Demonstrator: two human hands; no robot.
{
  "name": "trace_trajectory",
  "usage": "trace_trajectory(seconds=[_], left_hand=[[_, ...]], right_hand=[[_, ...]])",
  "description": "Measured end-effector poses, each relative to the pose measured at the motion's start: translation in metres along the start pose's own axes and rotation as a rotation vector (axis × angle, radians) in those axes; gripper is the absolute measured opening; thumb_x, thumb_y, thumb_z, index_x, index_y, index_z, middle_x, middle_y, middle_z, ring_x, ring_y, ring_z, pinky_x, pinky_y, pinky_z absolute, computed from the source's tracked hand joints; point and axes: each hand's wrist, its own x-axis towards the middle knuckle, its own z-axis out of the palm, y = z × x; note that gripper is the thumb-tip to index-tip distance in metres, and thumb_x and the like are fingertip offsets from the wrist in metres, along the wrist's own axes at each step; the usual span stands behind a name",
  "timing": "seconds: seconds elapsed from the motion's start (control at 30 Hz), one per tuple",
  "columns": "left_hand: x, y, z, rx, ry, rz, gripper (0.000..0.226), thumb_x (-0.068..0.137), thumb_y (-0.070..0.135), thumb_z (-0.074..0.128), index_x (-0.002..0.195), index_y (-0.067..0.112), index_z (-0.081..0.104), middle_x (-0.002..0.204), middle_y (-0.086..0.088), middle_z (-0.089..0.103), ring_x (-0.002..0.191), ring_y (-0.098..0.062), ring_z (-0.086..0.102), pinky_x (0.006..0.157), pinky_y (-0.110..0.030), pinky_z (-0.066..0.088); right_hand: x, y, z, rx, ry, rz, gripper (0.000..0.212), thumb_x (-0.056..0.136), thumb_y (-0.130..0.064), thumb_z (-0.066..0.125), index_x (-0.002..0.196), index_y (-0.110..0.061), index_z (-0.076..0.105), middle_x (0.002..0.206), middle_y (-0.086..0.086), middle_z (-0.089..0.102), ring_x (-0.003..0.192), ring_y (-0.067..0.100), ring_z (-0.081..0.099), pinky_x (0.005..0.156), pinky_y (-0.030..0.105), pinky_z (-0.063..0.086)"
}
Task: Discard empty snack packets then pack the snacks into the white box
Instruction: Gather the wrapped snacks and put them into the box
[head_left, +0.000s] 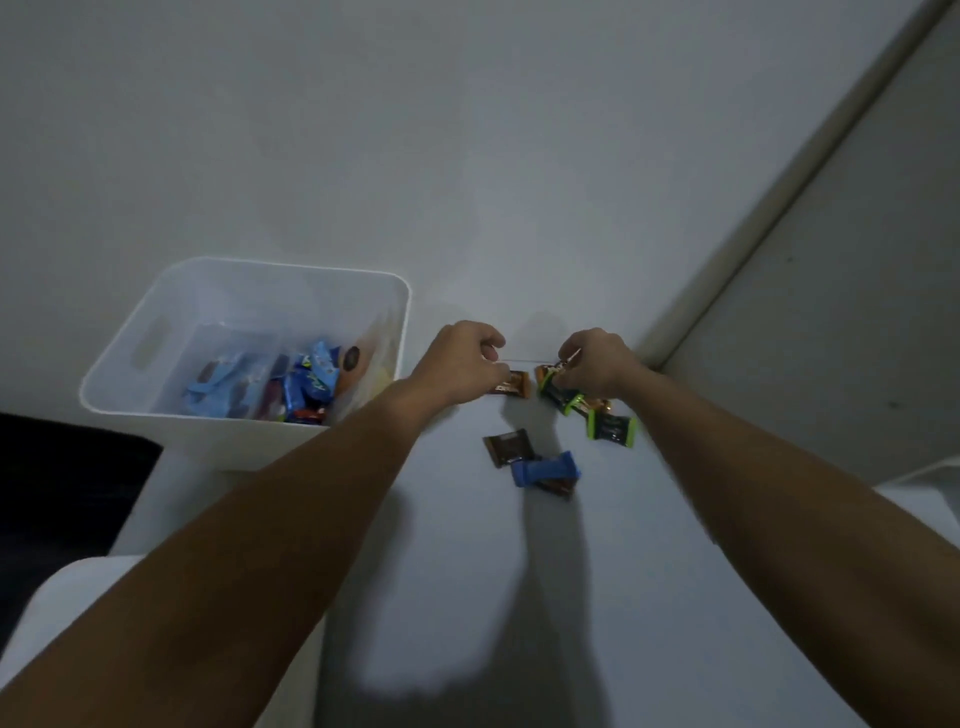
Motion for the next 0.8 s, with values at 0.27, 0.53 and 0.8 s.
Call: trace_trajectory(seconds=[0.27,0.53,0.8], left_hand=[[0.011,-0.024,0.097,0.266,-0.302,-0.082,0.098,0.057,0.042,0.084,0.141,0.017,0.039,0.142,-0.01,0.044,0.125,-0.027,0.046,0.101,-0.042,0.044],[0.009,-0.046,0.177,0.535,-0.394,-0.171,0.126,0.05,0.078,0.069,0.148,0.03,0.007,0.157,-0.015,-0.01,0.143,-0.043,-0.003,0.107,-0.063,0.02],[0.013,-0.059,0.213,0.564,-0.209,-0.13,0.096,0.078,0.058,0.063,0.15,0.032,0.005,0.157,-0.015,-0.017,0.145,-0.039,-0.012,0.111,-0.067,0.009]], right_hand=[[-0.002,0.091,0.016,-0.134,-0.145,0.091,0.061,0.075,-0.026,0.08,0.128,-0.007,0.055,0.131,0.009,0.056,0.117,0.028,0.053,0.091,0.033,0.047],[0.032,0.14,0.051,-0.171,-0.146,0.142,0.091,0.069,-0.043,0.081,0.143,-0.017,0.036,0.146,0.011,0.037,0.131,0.031,0.041,0.102,0.042,0.041],[0.062,0.158,0.07,-0.293,-0.165,-0.028,0.09,0.077,-0.044,0.071,0.149,-0.036,0.018,0.158,0.007,0.01,0.143,0.039,0.011,0.109,0.055,0.031]])
